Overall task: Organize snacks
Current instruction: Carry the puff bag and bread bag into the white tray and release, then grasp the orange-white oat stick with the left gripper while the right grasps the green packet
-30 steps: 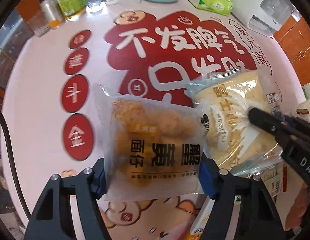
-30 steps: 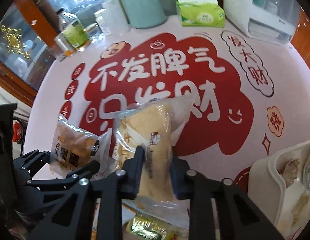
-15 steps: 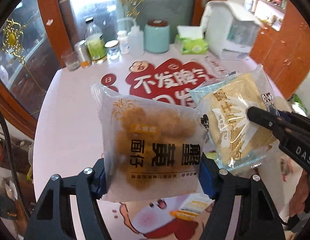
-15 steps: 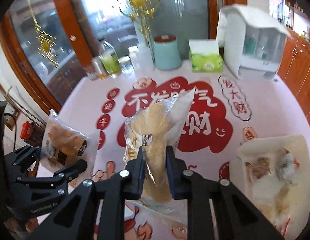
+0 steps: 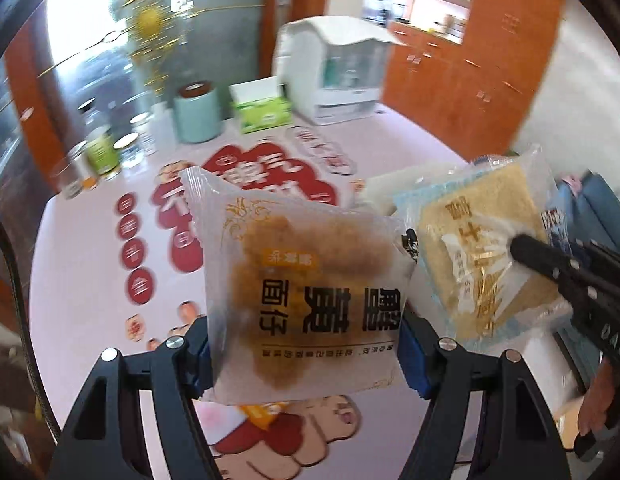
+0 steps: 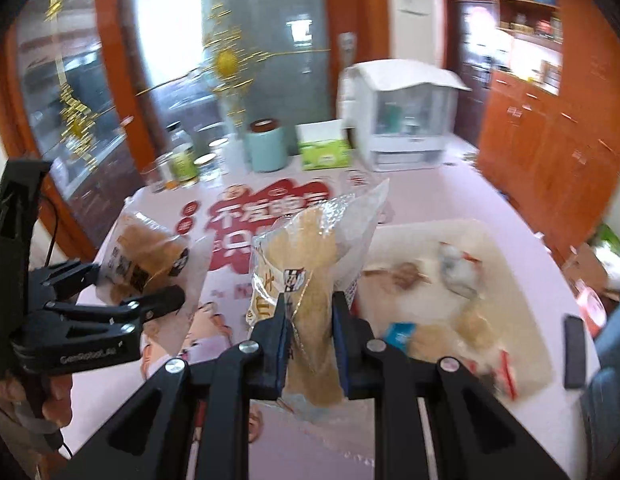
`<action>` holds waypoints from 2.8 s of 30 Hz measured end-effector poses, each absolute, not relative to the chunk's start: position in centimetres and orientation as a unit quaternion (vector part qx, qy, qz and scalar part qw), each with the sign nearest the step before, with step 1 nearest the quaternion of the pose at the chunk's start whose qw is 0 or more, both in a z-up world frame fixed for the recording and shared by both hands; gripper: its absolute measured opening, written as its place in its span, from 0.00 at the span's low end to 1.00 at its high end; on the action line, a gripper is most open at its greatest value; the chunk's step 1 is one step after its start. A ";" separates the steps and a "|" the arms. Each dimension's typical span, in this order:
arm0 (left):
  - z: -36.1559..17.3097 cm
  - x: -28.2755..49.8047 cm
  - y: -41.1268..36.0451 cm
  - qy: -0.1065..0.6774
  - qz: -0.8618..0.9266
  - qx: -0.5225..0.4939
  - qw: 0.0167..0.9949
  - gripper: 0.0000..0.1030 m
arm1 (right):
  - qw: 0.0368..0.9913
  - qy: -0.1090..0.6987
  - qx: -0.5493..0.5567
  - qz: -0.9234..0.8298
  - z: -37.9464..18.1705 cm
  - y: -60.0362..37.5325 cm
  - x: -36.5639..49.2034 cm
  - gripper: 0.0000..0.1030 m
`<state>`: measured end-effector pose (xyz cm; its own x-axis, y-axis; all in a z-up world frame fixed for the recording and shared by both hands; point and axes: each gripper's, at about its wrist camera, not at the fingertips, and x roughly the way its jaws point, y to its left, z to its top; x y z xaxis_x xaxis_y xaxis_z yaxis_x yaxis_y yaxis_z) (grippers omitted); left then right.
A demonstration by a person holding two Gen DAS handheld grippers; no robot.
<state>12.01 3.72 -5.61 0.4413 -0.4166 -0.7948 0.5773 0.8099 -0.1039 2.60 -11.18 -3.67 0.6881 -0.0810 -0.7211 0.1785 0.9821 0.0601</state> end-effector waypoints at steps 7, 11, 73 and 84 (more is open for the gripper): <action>-3.5 9.0 -2.4 0.420 -0.326 0.102 0.841 0.69 | 0.922 0.352 0.080 -0.137 -2.0 -17.6 -0.7 0.19; -2.4 7.9 -6.3 0.407 -0.325 0.118 0.846 0.70 | 0.928 0.327 0.099 -0.148 -1.3 -22.1 -1.5 0.19; -7.1 6.5 -14.2 0.470 -0.145 0.124 0.862 0.95 | 0.894 0.443 0.054 0.035 -8.9 -30.8 1.8 0.52; -7.6 7.0 -6.9 0.478 -0.139 0.123 0.858 0.95 | 0.889 0.452 0.055 0.045 -8.9 -24.1 2.4 0.52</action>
